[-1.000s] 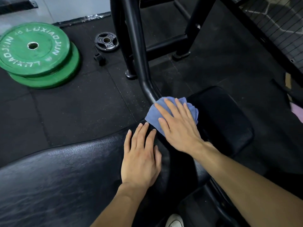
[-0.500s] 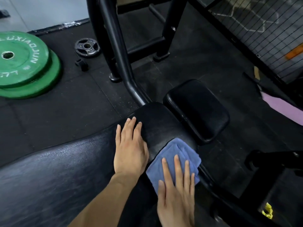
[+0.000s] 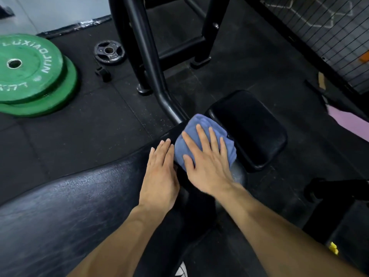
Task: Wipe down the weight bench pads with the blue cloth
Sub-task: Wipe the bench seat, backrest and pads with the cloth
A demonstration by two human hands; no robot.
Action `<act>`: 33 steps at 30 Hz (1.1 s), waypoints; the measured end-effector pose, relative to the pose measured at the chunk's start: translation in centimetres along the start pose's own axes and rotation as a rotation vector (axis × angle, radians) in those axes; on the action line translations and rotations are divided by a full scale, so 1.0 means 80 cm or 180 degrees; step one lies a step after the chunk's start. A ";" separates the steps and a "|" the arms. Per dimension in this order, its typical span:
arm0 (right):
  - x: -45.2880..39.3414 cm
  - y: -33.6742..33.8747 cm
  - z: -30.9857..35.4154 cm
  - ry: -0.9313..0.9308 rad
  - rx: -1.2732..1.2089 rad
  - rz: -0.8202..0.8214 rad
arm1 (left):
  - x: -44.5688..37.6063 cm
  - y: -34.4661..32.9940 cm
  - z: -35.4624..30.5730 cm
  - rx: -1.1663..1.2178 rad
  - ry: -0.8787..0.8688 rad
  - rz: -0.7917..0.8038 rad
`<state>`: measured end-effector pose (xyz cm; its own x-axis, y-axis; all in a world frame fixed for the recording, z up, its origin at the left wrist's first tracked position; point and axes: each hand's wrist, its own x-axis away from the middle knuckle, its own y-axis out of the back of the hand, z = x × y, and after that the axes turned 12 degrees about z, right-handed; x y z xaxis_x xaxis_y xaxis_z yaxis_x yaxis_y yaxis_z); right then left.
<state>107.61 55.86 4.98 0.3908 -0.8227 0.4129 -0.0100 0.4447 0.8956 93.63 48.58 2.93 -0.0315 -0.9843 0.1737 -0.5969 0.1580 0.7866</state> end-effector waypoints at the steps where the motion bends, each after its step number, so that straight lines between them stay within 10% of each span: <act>1: -0.017 0.012 0.002 0.0012 0.0005 -0.0011 | 0.000 0.004 0.002 0.0115 0.0020 -0.0014; 11: -0.063 0.008 0.037 -0.0317 -0.0034 -0.0320 | 0.075 0.043 0.073 -0.0877 0.0394 -0.0121; 33: 0.040 -0.062 0.150 -0.0575 0.0100 -0.0480 | 0.085 0.059 0.112 -0.0322 -0.0273 0.0089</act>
<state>97.85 46.74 3.87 0.2191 -0.9302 0.2945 0.0063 0.3031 0.9529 83.39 41.90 2.54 -0.1179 -0.9818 0.1486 -0.5110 0.1883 0.8387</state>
